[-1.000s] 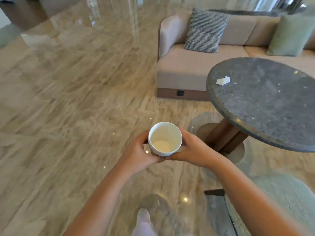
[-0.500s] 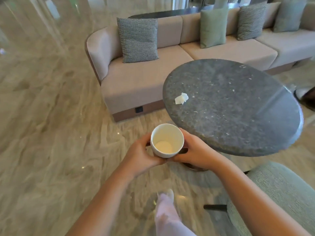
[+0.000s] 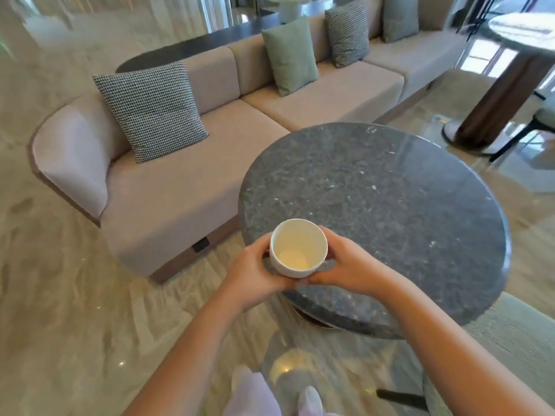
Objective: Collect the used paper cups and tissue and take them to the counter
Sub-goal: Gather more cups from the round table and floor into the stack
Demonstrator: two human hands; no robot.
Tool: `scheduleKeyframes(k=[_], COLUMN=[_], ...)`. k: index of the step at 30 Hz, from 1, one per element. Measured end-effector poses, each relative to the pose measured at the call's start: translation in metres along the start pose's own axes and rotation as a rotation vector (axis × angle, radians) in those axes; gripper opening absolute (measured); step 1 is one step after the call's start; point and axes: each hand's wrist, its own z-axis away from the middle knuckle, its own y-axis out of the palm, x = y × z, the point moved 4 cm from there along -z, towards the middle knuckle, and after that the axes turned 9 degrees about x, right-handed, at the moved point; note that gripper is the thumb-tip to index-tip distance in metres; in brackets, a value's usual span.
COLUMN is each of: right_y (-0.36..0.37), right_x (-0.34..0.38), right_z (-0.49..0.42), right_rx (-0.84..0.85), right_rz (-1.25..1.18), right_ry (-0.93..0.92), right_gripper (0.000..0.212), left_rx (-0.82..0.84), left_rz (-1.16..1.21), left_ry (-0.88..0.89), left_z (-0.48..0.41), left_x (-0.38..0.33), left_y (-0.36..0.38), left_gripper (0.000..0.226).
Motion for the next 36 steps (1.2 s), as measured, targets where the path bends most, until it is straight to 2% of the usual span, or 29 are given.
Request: scheduleKeyframes(k=[10,19,26,36], right_y=[-0.038,-0.041,-0.031,-0.016], right_x=[-0.020,-0.059,-0.098,-0.133], right_z=[-0.065,-0.036,-0.029,-0.032], right_rx=[-0.354,-0.604,-0.662,-0.579], right_rz=[-0.125,-0.210,-0.231,-0.223], right_ry=[0.200,0.423,0.531,0.621], right_gripper=[0.071,0.074,0.070,0.077], left_rx=[0.435,0.763,0.862,0.875], left_rz=[-0.064,-0.157,-0.242,-0.340], left_ry=[0.136,0.183,0.145,0.130], left_z=[-0.144,-0.200,-0.215,-0.215], left_x=[0.007,0.012,0.028,0.050], left_y=[-0.036,0.028,0.061,0.081], left_gripper=[0.071,0.065,0.067,0.074])
